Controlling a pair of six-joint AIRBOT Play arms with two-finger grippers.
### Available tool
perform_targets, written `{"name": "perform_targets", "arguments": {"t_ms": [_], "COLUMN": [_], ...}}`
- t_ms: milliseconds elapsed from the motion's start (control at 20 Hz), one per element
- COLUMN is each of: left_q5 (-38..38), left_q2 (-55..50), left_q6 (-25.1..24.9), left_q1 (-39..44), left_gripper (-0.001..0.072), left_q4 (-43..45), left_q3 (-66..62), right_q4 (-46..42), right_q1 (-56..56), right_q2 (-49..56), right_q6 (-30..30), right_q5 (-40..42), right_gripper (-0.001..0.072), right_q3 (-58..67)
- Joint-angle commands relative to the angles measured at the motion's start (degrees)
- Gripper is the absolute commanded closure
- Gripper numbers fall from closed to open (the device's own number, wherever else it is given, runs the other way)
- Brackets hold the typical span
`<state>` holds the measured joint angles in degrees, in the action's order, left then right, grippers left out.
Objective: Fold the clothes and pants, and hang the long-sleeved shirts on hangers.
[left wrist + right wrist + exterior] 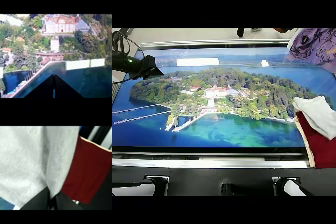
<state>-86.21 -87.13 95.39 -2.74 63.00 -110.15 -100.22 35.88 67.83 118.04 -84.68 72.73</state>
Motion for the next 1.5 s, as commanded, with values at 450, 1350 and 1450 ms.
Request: {"name": "perform_targets", "arguments": {"t_ms": [450,1350,1450], "left_q5": [0.1,0.1,0.1], "left_q2": [0.0,0.0,0.0], "left_q6": [0.0,0.0,0.0], "left_q1": [0.0,0.0,0.0], "left_gripper": [0.0688,0.0687,0.0687], "left_q4": [0.0,0.1,0.1], "left_q3": [0.0,0.0,0.0], "right_q4": [-12.3,-14.1,-2.9], "right_q1": [0.0,0.0,0.0], "right_q2": [-1.1,-3.5,-4.9], "right_q6": [0.3,0.2,-1.9], "right_q5": [-0.3,-0.5,5.6], "right_gripper": [0.0678,0.0304,0.0396], "right_q3": [-17.7,-17.3,-14.4]}}
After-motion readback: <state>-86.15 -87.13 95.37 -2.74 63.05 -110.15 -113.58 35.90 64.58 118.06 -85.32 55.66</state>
